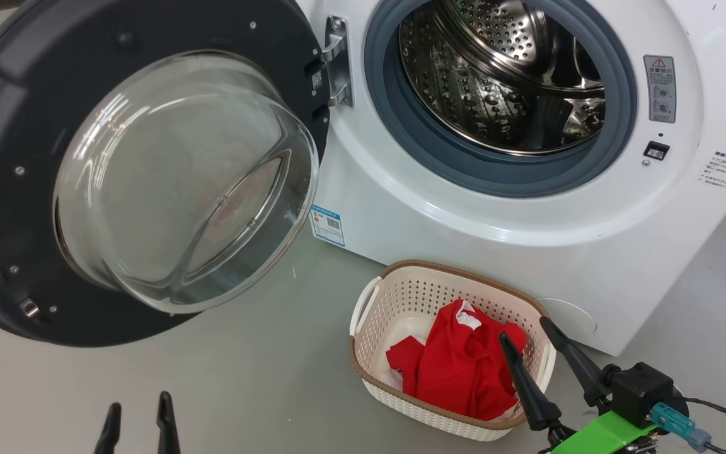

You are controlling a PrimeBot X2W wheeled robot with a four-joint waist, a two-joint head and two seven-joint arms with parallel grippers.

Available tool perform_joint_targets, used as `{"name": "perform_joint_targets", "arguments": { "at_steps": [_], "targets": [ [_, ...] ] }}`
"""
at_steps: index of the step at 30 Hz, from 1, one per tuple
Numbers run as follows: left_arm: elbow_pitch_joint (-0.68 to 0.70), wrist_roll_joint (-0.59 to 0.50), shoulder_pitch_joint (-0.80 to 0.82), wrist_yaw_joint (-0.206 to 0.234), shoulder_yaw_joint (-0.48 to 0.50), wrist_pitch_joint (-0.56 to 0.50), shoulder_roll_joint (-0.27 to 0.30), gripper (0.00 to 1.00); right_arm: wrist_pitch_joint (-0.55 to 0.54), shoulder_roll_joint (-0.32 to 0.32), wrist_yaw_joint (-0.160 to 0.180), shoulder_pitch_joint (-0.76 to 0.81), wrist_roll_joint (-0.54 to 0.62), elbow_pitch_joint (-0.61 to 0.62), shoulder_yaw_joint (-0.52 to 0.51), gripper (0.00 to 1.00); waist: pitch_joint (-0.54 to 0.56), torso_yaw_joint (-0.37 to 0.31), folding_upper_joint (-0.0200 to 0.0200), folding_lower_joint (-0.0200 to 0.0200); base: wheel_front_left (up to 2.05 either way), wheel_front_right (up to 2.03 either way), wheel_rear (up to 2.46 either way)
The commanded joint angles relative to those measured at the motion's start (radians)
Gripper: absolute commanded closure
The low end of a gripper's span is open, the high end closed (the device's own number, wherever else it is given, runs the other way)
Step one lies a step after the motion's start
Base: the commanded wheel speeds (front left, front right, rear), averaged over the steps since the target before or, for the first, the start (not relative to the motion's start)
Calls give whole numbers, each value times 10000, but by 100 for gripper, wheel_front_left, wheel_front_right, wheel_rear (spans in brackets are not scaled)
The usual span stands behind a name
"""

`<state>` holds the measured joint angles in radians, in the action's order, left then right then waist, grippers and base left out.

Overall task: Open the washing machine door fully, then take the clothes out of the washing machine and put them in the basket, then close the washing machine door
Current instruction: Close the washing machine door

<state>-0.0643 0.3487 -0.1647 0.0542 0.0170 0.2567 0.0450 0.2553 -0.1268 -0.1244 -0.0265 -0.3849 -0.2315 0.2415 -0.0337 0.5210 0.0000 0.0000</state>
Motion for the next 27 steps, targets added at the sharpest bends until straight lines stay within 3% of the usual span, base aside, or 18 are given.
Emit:
{"name": "perform_joint_targets", "arguments": {
  "at_steps": [1, 2, 4, 5, 6, 8, 12, 15, 19, 21, 27],
  "targets": [
    [370, 215, 189, 40, 363, 51, 53, 0, 65, -125, -63, -333, -128, 211, 220, 0, 16, -18, 0, 0, 0, 0, 0],
    [437, 315, 233, -13, 420, 51, 53, 4, 65, -117, -63, -302, -129, 223, 216, 0, 23, -26, 0, 0, 0, 0, 0],
    [772, 474, 402, -241, 619, 51, 53, 55, 65, -89, -63, -211, -123, 241, 183, 0, 28, -39, 0, 0, 0, 0, 0],
    [1008, 341, 496, -393, 756, 51, 53, 85, 65, -70, -63, -165, -118, 249, 151, 0, 30, -48, 0, 0, 0, 0, 0],
    [1283, 192, 620, -556, 934, 51, 53, 100, 65, -50, -63, -119, -112, 262, 108, 0, 25, -55, 0, 0, 0, 0, 0],
    [1630, 106, 776, -690, 1138, 51, 53, 100, 65, -30, -63, -70, -103, 282, 65, 0, 19, -62, 0, 0, 0, 0, 0],
    [2924, -608, 1618, -1357, 2273, 51, 68, 100, 65, 55, -63, 142, -51, 360, -146, 0, 2, -110, 0, 0, 0, 0, 0],
    [3421, -755, 2538, -1689, 3089, 51, 445, 100, 65, 127, -63, 305, 2, 439, -305, 0, -9, -153, 0, 0, 0, 0, 0],
    [3177, -235, 4081, -1832, 3971, 51, 1471, 100, 65, 197, -63, 440, 72, 527, -405, 0, -98, -235, 0, 0, 0, 0, 0],
    [2801, 125, 4832, -1841, 4057, 51, 2315, 100, 65, 191, -63, 400, 104, 553, -408, 0, -218, -303, 0, 0, 0, 0, 0],
    [798, 1681, 6813, -1846, 4424, 51, 3979, 100, 65, 109, -63, 120, 170, 597, -387, 0, -619, -493, 0, 0, 0, 0, 0]
  ]
}}
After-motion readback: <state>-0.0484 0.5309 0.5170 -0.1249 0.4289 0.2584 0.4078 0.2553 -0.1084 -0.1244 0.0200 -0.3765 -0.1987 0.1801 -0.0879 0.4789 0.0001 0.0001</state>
